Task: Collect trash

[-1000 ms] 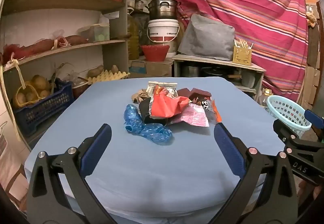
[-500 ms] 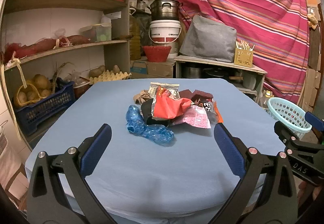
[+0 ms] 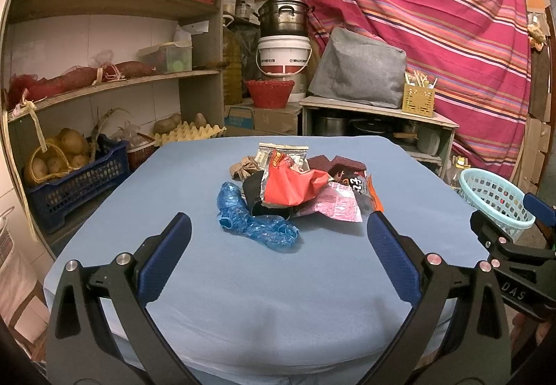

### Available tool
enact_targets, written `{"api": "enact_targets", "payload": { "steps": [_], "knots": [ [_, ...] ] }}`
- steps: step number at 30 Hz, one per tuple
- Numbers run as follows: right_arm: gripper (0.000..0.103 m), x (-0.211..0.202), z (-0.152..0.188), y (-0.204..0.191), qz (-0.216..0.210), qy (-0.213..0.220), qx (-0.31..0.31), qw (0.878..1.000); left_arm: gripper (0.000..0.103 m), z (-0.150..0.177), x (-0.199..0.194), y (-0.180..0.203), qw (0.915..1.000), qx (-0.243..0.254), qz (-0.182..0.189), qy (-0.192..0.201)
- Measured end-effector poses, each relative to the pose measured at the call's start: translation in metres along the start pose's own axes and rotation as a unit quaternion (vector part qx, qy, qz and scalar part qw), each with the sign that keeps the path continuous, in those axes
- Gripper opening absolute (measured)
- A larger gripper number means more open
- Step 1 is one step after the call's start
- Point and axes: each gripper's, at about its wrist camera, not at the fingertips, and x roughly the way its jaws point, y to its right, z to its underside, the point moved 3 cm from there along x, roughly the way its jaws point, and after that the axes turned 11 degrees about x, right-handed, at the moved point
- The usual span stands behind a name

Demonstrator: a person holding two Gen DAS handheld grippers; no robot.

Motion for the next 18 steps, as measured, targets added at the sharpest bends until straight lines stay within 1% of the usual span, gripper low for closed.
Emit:
{"api": "enact_targets", "payload": {
  "steps": [15,18],
  "knots": [
    [0.099,0.0017,0.0008,-0.0006,0.001,0.001,-0.002,1.0,0.098,0.0004,-0.0035,-0.0022,1.0,-0.002,0.0,0.0],
    [0.099,0.0017,0.0008,-0.0006,0.001,0.001,-0.002,1.0,0.098,-0.0001,0.0013,0.0011,1.0,0.0,0.0,0.0]
  ]
}}
